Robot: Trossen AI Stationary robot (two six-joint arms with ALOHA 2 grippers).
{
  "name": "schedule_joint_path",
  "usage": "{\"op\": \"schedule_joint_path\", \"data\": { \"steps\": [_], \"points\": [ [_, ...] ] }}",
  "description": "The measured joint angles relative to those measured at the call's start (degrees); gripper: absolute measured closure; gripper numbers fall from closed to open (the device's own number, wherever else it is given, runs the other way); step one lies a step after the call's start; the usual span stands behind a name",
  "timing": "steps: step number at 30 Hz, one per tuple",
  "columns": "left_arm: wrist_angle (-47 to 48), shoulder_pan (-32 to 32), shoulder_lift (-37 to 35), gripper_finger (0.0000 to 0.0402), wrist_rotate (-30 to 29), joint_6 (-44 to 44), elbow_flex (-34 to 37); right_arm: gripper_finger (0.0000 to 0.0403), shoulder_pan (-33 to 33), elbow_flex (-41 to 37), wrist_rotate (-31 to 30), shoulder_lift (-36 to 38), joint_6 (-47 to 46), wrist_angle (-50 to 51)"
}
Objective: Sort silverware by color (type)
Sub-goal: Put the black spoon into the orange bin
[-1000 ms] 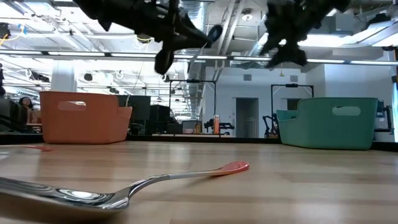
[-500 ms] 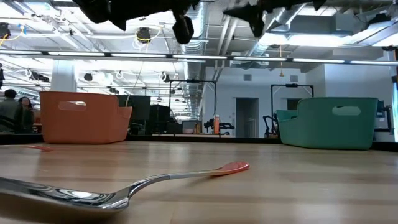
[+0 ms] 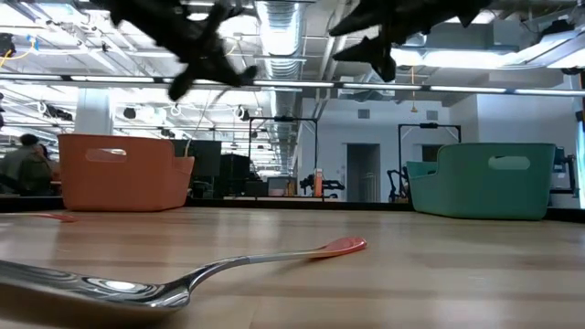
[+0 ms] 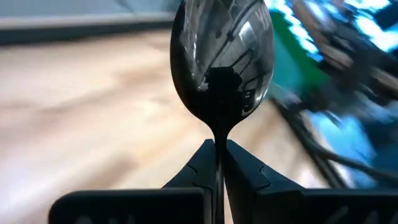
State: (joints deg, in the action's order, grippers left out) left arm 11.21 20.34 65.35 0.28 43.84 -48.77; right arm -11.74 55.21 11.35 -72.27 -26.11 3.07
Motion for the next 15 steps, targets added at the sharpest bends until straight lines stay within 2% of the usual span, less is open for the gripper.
{"op": "schedule_joint_path", "data": {
  "steps": [7, 10, 15],
  "points": [
    [23.27, 10.66, -13.53, 0.0398, -11.26, 2.1, -0.04, 0.0191, -2.16, 0.0, -0.04, -0.04, -0.47, 3.98],
    [32.49, 14.15, -15.69, 0.0398, -17.07, 3.12, -0.04, 0.0191, -3.01, -0.01, -0.02, -0.2, -0.46, 4.06],
    [40.94, 17.21, -15.37, 0.0392, -17.81, 3.46, -0.02, 0.0191, -4.13, -0.01, 0.13, -0.17, -0.49, 3.89]
  ]
}}
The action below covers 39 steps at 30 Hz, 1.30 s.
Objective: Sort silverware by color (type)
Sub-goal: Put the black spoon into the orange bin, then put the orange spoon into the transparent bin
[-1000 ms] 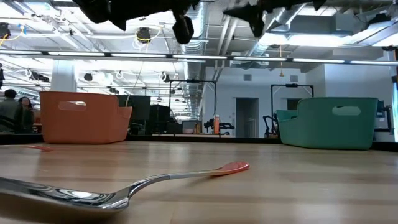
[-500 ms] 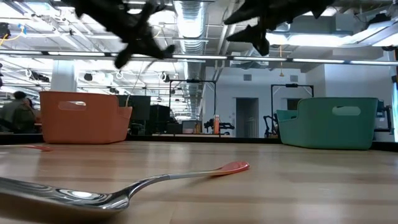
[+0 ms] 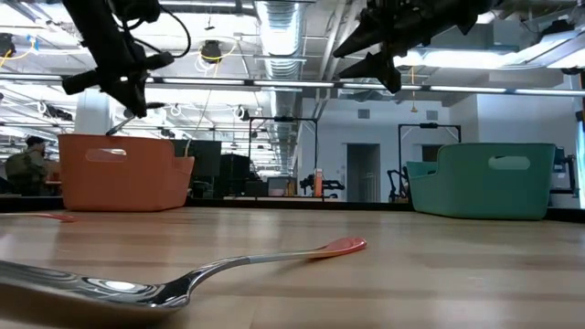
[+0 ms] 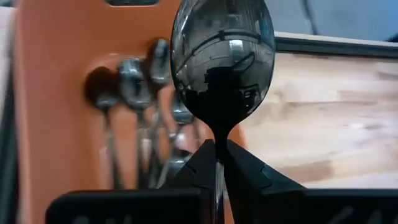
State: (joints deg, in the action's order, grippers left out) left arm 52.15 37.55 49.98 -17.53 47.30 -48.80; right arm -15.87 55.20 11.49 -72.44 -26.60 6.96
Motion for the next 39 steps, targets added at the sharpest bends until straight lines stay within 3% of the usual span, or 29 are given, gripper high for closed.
{"op": "schedule_joint_path", "data": {
  "steps": [10, 17, 24, 30, 39],
  "points": [
    [0.34, 0.63, 3.53, 0.0329, -6.27, -0.37, 0.02, 0.0191, 0.15, 0.0, 0.39, 0.0, 0.01, 0.71],
    [0.25, 0.51, 4.4, 0.028, -1.88, -0.54, 0.02, 0.0191, 0.43, 0.0, 0.44, 0.0, 0.02, 2.74],
    [0.3, -1.63, 2.1, 0.0273, 4.04, -1.63, -0.97, 0.0191, 0.4, 0.0, 0.44, 0.0, 0.03, 3.16],
    [-1.15, -8.62, 0.65, 0.0283, 4.29, 0.63, -4.46, 0.0191, 0.4, 0.0, 0.44, 0.0, 0.1, 2.13],
    [-14.14, -27.11, 6.11, 0.0287, -4.88, 6.94, -4.31, 0.0191, 0.49, 0.02, 0.46, 0.0, 2.28, -3.02]
  ]
}}
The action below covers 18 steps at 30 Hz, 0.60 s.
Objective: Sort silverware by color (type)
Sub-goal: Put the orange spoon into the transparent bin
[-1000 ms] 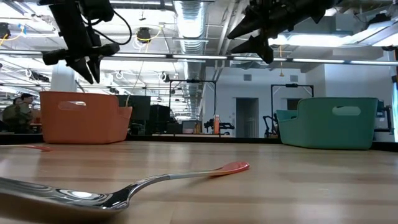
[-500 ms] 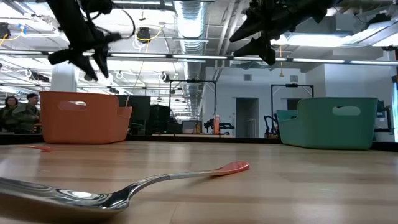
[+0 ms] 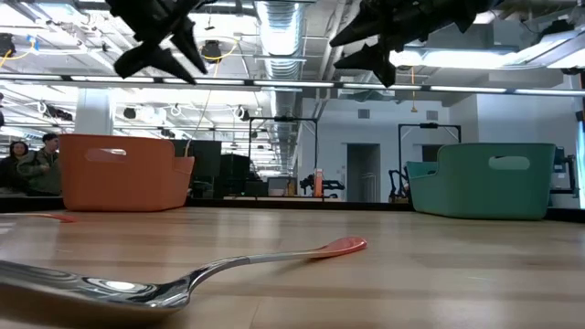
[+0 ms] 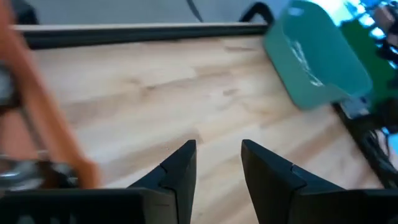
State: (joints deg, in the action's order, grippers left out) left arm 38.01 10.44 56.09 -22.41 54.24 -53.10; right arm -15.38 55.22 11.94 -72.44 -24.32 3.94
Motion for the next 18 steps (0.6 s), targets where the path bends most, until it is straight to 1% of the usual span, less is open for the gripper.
{"op": "schedule_joint_path", "data": {
  "steps": [5, 11, 14, 18],
  "points": [
    [-2.32, -6.31, 5.07, 0.0287, -0.35, 1.06, 0.02, 0.0191, 0.9, -0.02, 0.0, 0.0, -0.79, -0.56],
    [-0.91, -10.2, 8.62, 0.0287, 4.32, 1.55, 0.02, 0.0191, 4.04, 0.0, -0.1, 0.0, -1.45, -1.79],
    [0.3, -11.3, 8.81, 0.0287, 5.57, 1.75, 0.02, 0.0191, 6.18, -0.02, -2.78, 0.0, -3.54, -3.61],
    [1.91, -12.49, 8.49, 0.0287, 5.67, 1.51, 0.03, 0.0191, 8.89, -0.02, -9.01, 0.0, -4.51, -4.98]
  ]
}}
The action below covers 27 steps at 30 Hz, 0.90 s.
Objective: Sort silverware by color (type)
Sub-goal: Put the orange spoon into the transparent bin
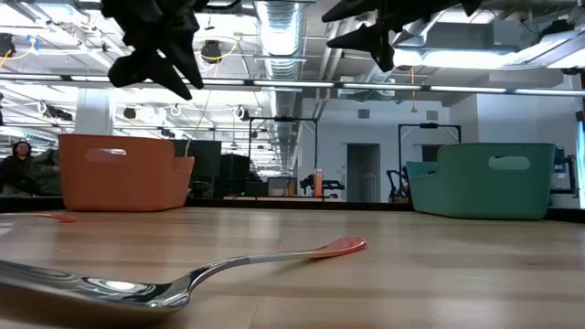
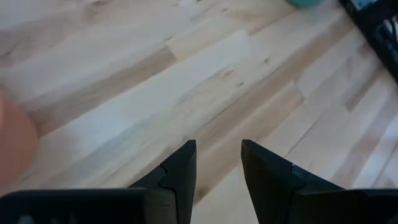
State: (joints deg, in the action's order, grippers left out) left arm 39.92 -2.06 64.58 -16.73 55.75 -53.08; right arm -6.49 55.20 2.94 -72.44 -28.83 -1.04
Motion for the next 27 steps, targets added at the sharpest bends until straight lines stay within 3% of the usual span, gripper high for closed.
{"op": "schedule_joint_path", "data": {
  "steps": [3, 9, 14, 24, 27],
  "points": [
    [0.32, -1.31, -0.34, 0.0287, 1.73, 0.4, 0.0, 0.0191, 1.42, 0.02, -3.88, 0.0, -3.83, 0.37],
    [0.61, -6.69, -0.48, 0.0287, 2.2, 1.36, 0.04, 0.0191, 5.02, 0.01, -5.31, 0.0, -7.96, 3.58],
    [0.53, -12.29, -0.48, 0.0287, -1.3, 3.72, 0.04, 0.0191, 9.82, 0.0, -5.88, 0.0, 0.74, 2.75],
    [-5.09, -19.81, -0.48, 0.0287, -4.05, 4.53, 0.04, 0.0191, 18.81, -0.01, -4.61, -2.11, 7.18, -0.18],
    [-9.46, -21.09, -0.48, 0.0287, -6.95, 0.91, 0.04, 0.0191, 20.7, 0.11, -4.59, -5.79, 8.68, -6.93]
  ]
}}
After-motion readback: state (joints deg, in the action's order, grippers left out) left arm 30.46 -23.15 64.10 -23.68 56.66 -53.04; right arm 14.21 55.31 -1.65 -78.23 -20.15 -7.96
